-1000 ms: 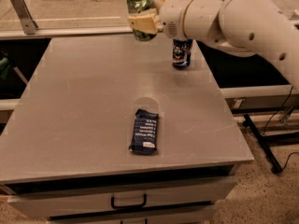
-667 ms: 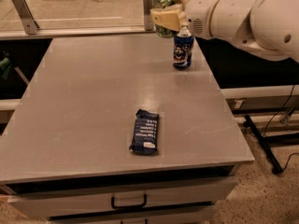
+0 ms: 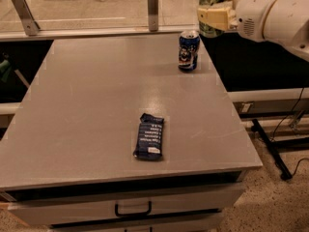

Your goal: Move green can near pepsi can

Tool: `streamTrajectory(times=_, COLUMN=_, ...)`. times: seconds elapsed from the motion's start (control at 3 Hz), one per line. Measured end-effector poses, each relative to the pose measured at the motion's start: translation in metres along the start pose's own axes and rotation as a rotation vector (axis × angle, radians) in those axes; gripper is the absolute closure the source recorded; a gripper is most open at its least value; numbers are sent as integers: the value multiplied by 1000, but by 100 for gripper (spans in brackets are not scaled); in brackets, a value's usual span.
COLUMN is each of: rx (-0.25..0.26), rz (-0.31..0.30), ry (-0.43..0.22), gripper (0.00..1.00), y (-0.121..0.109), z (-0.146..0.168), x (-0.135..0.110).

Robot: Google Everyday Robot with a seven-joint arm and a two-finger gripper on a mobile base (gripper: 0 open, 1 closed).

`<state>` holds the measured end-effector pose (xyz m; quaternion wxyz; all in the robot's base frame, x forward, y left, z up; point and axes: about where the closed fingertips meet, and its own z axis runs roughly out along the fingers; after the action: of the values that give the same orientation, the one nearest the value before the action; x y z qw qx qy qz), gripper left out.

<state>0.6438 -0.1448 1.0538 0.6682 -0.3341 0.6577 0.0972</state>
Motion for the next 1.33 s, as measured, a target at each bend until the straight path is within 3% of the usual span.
streamTrajectory(times=0.33, rx=-5, rz=16, ry=4, gripper=100, y=-16, z=-10, x=29)
streamTrajectory(times=0.67, rx=-77, rz=111, ry=27, gripper=100, y=-37, z=4, x=106)
streamTrajectory(times=1.0, rx=-78, rz=111, ry=27, gripper=100, y=-36, z=4, x=106)
streamTrajectory(times=1.33, rx=-143, rz=136, ry=62, gripper=100, y=-23, z=-2, x=115)
